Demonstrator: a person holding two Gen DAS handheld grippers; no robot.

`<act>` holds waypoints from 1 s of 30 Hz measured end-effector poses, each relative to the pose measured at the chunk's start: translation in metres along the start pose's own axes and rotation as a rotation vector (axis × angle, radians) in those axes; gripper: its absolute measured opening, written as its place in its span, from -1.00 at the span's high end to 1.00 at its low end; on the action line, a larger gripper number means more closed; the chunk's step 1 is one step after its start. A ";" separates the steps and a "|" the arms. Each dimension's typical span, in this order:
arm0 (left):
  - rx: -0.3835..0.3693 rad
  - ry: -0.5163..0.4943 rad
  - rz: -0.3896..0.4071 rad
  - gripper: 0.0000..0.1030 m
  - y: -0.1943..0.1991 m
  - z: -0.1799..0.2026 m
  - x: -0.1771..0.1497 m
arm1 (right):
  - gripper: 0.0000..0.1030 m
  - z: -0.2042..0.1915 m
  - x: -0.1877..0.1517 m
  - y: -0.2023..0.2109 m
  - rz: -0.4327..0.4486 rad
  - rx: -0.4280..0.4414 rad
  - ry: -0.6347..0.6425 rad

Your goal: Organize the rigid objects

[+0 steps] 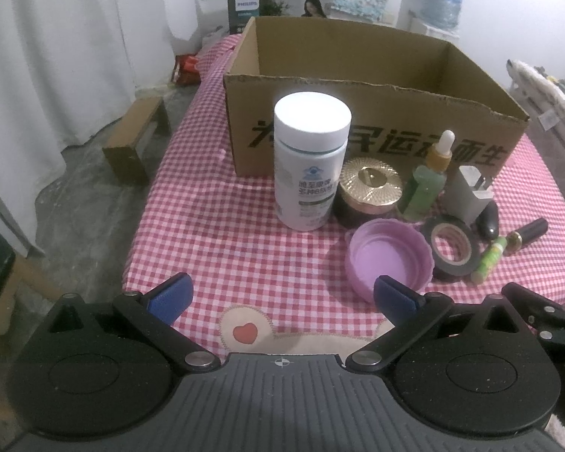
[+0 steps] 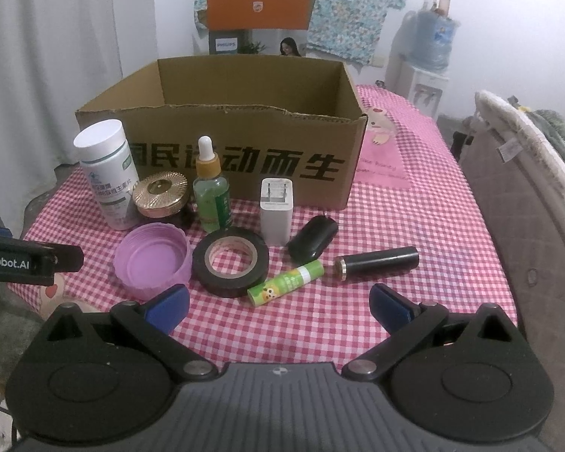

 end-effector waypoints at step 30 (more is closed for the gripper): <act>-0.463 -0.741 0.205 -0.59 -0.001 0.192 0.023 | -0.86 0.156 0.009 -0.002 0.092 0.241 -0.439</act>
Point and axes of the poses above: each gripper's, at about its wrist camera, not at the fingertips, and y roughly against the way its jaws point, z to its right, x to its top, the point moved 4 cm from there along -y, roughly the way its jaws point, and after that the axes turned 1 degree about -x, right-handed, at the moved point
